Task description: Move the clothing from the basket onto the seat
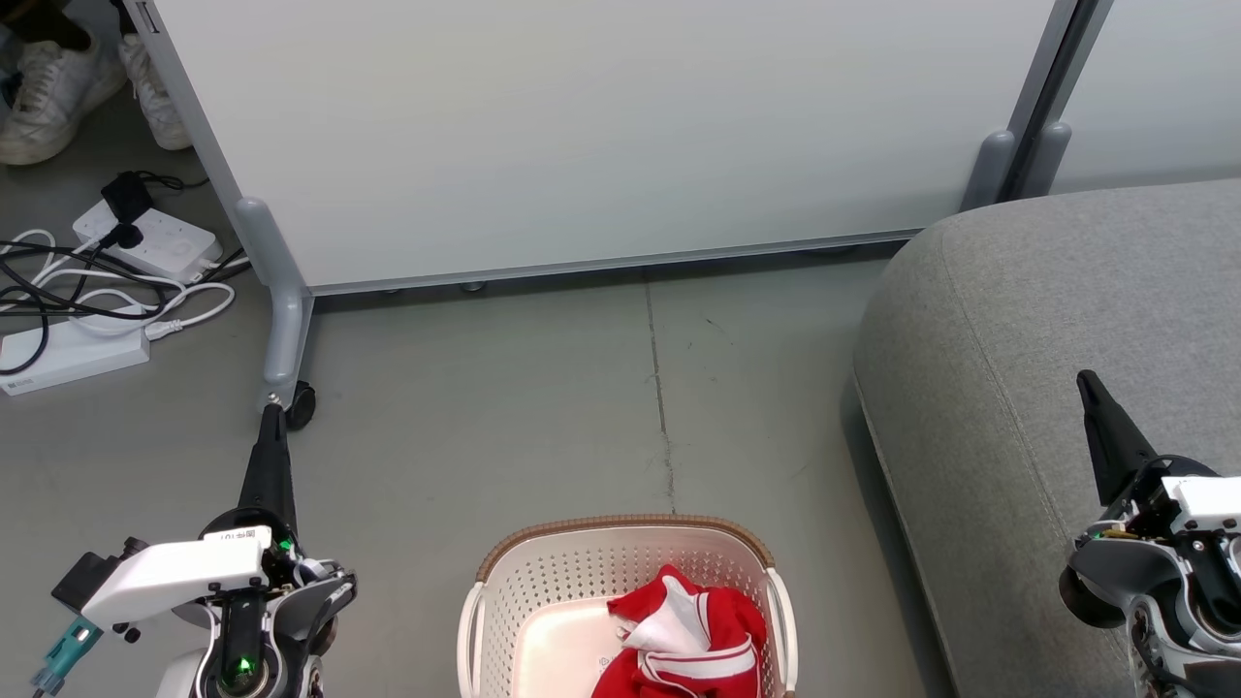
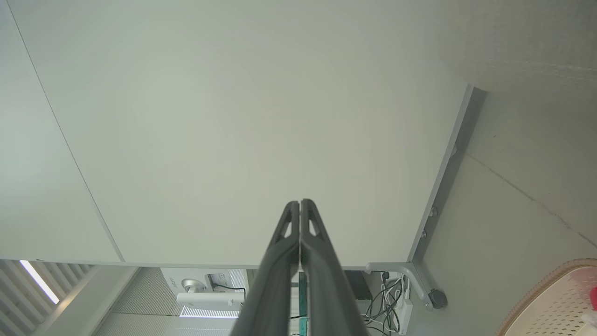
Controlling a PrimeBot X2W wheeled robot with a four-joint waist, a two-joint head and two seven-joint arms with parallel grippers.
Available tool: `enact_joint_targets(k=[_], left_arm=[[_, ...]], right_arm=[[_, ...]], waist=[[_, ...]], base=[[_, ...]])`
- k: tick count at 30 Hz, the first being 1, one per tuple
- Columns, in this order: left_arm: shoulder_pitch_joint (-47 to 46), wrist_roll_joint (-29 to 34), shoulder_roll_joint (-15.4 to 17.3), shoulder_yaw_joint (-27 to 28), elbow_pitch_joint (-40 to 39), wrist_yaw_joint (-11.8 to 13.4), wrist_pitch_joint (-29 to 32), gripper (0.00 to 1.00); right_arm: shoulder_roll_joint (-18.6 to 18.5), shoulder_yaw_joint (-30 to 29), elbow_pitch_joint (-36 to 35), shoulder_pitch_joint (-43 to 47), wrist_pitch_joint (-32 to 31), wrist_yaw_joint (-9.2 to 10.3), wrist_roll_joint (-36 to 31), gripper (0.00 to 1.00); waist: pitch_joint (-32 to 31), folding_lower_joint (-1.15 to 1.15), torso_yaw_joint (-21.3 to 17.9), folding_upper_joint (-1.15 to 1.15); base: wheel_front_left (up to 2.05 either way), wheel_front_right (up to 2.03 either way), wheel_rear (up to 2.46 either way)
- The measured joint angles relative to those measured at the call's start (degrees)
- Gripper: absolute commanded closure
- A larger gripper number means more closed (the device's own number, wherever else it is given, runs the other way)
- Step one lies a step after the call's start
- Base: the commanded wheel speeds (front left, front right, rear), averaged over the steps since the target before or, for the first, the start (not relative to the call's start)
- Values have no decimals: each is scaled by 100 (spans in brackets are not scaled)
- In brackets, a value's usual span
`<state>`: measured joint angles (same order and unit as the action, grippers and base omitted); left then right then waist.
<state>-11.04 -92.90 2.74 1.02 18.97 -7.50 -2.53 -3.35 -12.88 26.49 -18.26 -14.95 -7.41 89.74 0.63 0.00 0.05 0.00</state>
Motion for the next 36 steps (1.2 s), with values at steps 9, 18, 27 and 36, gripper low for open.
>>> enact_joint_targets(k=[9, 18, 27, 36], left_arm=[[0, 0, 0, 0, 0, 0, 0, 100], [0, 0, 0, 0, 0, 0, 0, 100], [0, 0, 0, 0, 0, 0, 0, 100], [0, 0, 0, 0, 0, 0, 0, 100]], right_arm=[[0, 1, 0, 0, 0, 0, 0, 100], [0, 1, 0, 0, 0, 0, -2, 100], [0, 1, 0, 0, 0, 0, -4, 100], [0, 0, 0, 0, 0, 0, -4, 100]], waist=[[0, 0, 0, 0], [0, 0, 0, 0], [0, 0, 0, 0], [0, 0, 0, 0]], base=[[0, 0, 0], [0, 0, 0], [0, 0, 0], [0, 0, 0]])
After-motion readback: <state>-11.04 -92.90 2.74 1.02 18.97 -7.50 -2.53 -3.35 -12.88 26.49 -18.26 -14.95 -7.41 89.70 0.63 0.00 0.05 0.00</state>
